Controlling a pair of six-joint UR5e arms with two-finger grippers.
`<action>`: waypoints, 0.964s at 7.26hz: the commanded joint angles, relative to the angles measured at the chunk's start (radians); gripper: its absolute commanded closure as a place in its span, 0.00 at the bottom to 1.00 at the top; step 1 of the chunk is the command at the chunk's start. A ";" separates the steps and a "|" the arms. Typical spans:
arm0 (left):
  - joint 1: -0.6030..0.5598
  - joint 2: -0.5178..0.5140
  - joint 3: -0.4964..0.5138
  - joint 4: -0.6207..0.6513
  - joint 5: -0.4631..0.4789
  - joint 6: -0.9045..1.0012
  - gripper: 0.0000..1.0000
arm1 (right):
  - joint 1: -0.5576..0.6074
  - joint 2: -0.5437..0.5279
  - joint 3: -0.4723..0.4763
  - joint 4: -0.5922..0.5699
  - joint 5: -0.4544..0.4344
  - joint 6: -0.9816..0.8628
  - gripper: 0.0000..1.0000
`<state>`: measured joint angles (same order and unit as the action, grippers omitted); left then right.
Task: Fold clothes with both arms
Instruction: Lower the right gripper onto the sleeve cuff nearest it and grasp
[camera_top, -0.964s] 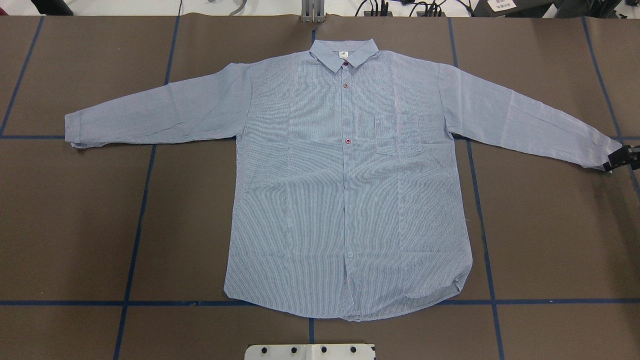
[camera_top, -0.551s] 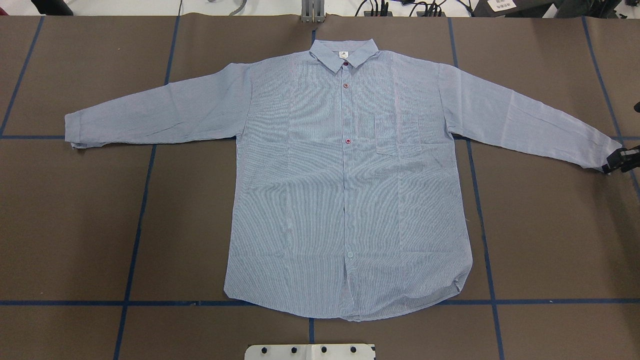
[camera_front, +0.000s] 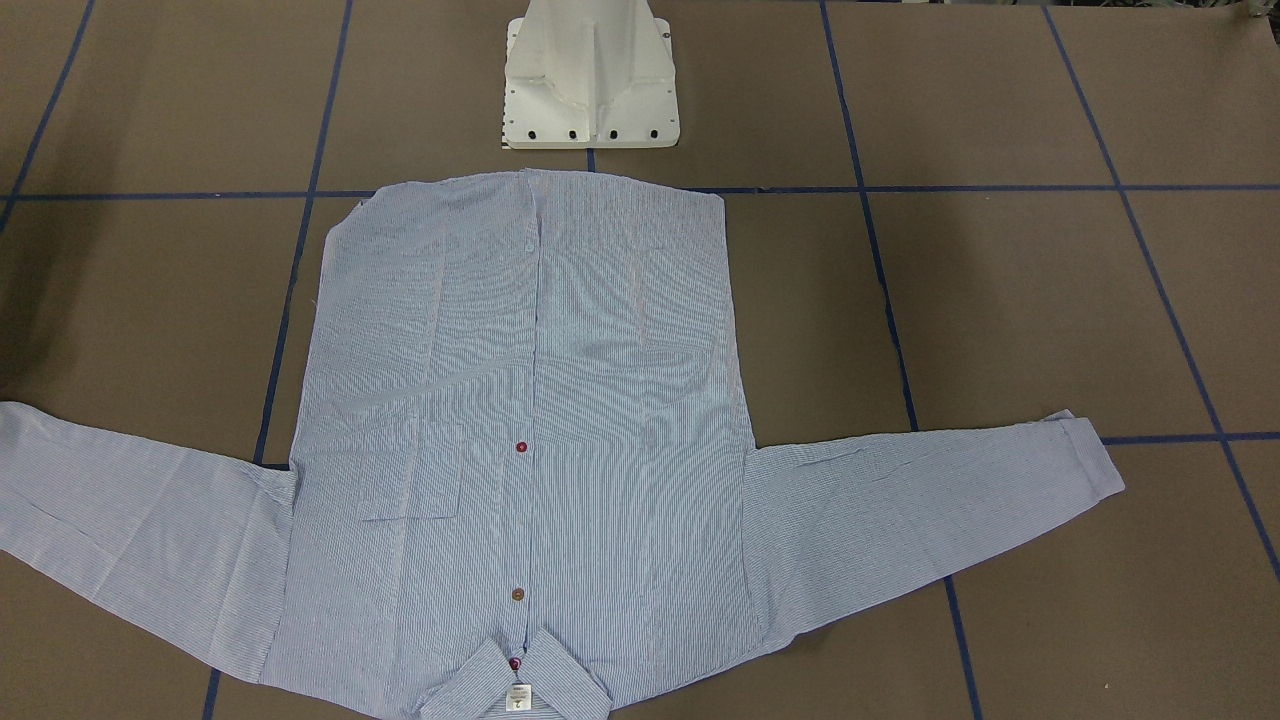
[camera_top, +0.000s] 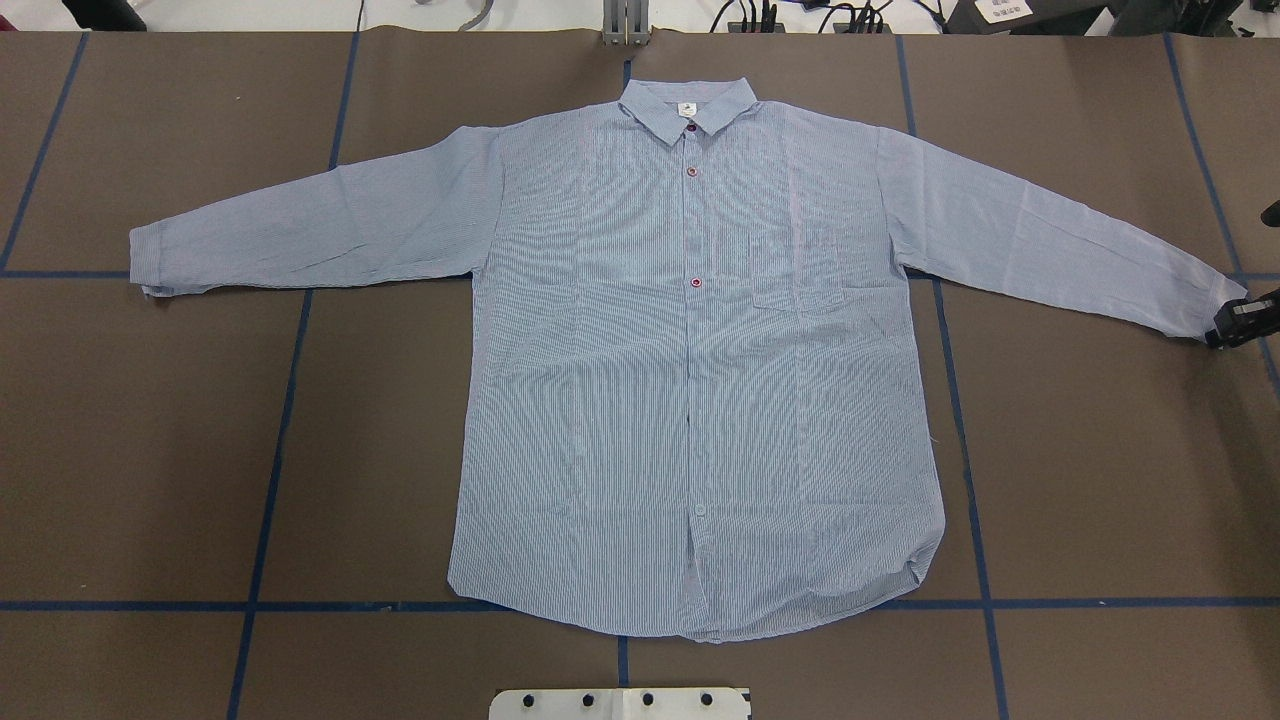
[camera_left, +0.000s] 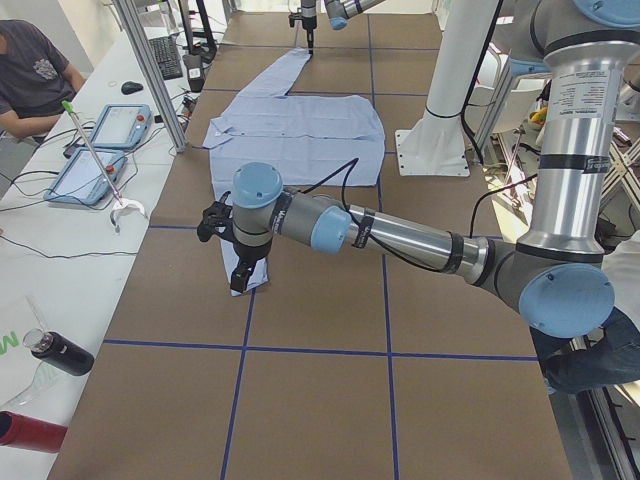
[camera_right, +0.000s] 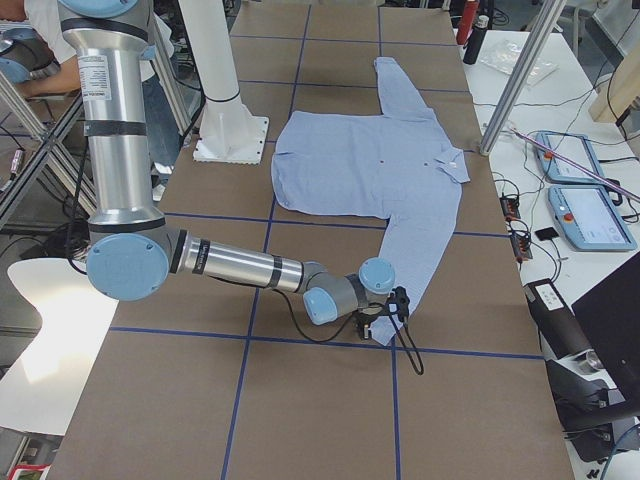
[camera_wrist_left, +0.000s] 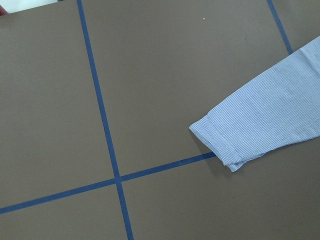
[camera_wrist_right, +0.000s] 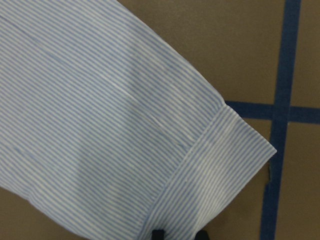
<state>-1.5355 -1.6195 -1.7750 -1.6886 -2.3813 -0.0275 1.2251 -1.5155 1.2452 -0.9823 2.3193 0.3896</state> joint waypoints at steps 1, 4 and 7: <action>0.000 -0.002 0.000 0.001 0.001 0.000 0.00 | -0.004 0.006 0.000 -0.001 0.000 0.000 0.97; 0.000 -0.010 0.000 0.003 0.001 0.000 0.00 | 0.026 0.014 0.039 0.010 0.046 0.003 1.00; 0.000 -0.016 0.000 0.004 0.004 0.000 0.01 | 0.143 0.014 0.242 0.004 0.167 0.000 1.00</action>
<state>-1.5355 -1.6331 -1.7748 -1.6846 -2.3784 -0.0276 1.3245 -1.5039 1.3985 -0.9758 2.4353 0.3900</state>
